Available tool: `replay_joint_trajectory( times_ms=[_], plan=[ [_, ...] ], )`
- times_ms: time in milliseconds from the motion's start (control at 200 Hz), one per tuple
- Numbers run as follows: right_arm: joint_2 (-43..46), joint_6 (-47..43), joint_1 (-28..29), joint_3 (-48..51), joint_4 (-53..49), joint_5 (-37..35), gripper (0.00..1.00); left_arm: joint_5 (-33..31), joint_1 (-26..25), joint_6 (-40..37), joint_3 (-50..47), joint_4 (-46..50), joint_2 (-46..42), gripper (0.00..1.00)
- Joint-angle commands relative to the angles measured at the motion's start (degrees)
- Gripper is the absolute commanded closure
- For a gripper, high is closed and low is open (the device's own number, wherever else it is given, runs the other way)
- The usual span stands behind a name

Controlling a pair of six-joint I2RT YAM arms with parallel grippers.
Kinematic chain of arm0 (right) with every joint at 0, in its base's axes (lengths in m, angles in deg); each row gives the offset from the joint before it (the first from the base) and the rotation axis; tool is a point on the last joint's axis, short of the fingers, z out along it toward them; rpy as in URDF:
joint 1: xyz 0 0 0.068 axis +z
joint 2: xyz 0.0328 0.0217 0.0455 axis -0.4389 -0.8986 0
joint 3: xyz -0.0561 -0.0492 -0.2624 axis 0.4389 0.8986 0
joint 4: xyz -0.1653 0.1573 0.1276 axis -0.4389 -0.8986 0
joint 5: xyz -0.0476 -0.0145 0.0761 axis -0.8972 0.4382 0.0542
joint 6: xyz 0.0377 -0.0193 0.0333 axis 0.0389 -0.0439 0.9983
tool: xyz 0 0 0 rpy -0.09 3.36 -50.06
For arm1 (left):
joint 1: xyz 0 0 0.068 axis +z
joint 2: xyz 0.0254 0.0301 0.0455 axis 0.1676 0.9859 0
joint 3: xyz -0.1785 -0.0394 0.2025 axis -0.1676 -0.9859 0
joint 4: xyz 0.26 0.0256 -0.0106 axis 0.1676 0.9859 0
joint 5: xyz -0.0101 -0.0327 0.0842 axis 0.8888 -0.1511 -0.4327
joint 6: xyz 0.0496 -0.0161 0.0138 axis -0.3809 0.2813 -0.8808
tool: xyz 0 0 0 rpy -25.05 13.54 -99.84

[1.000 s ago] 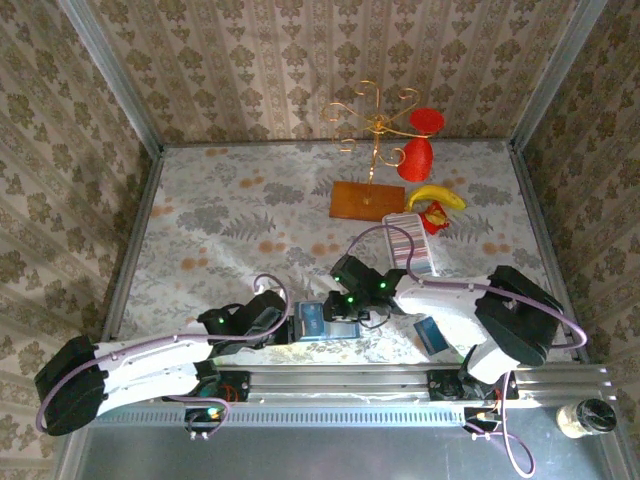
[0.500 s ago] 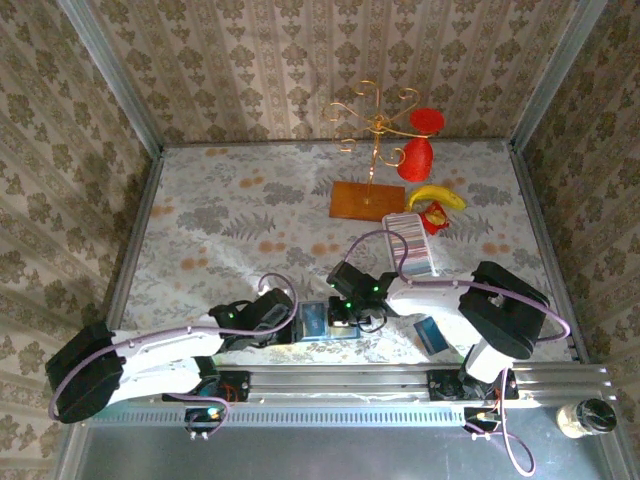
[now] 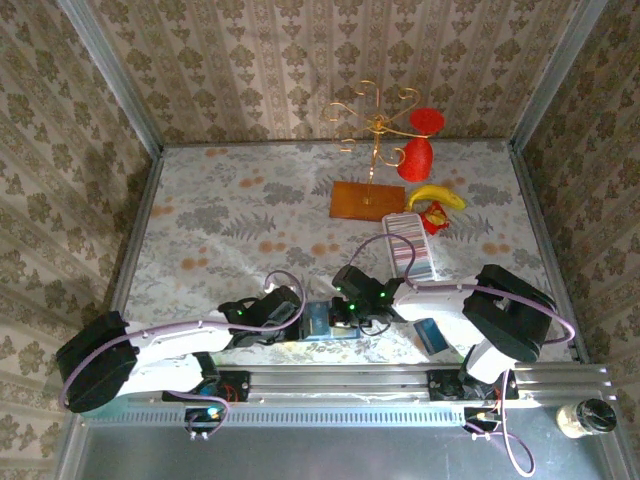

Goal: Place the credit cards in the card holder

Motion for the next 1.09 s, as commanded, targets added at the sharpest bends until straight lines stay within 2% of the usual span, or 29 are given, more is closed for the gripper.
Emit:
replay_joint_trajectory(
  times_ms=[0,110,245,490,565,660,800,835,905,985,1090],
  plan=[
    [-2.2,1.1,0.2,2.9,-2.6,-2.6,1.00,2.7,-1.3,2.5,-2.5,-11.0,-0.6,0.60],
    [-1.9,1.4,0.2,3.3,-1.6,-2.4,1.00,0.6,-1.2,4.5,-5.2,-11.4,-5.3,0.52],
    [-1.6,1.5,0.2,3.6,-0.7,-2.0,1.00,-0.5,-0.9,6.9,-8.8,-15.8,-9.9,0.50],
    [-1.0,1.7,0.3,4.6,1.5,-1.4,1.00,0.8,-0.4,8.5,-10.6,-24.1,-10.3,0.49],
    [-0.8,2.2,0.3,5.2,2.5,-1.2,1.00,1.4,-0.4,8.2,-10.2,-24.9,-11.0,0.50],
    [-0.4,2.5,0.3,5.6,3.9,-1.1,1.00,0.1,-0.7,7.6,-9.3,-21.0,-13.7,0.54],
    [2.4,2.7,0.4,5.4,4.4,-2.5,1.00,-2.5,-1.0,7.0,-7.1,-9.8,-15.3,0.72],
    [3.7,2.2,0.4,5.2,4.5,-3.1,1.00,-3.7,-1.2,7.2,-5.8,-5.7,-15.0,0.74],
    [6.5,0.9,0.3,4.3,2.5,-4.8,0.84,-5.0,-2.2,5.6,-3.4,-2.5,-13.7,0.72],
    [9.3,-1.0,0.3,2.0,-3.0,-7.7,0.72,-5.3,-2.7,4.8,-1.7,-3.0,-12.2,0.67],
    [12.0,-4.1,0.3,-0.9,-13.8,-13.1,0.70,-5.1,-3.3,4.6,-0.3,-4.5,-10.3,0.67]
  ],
)
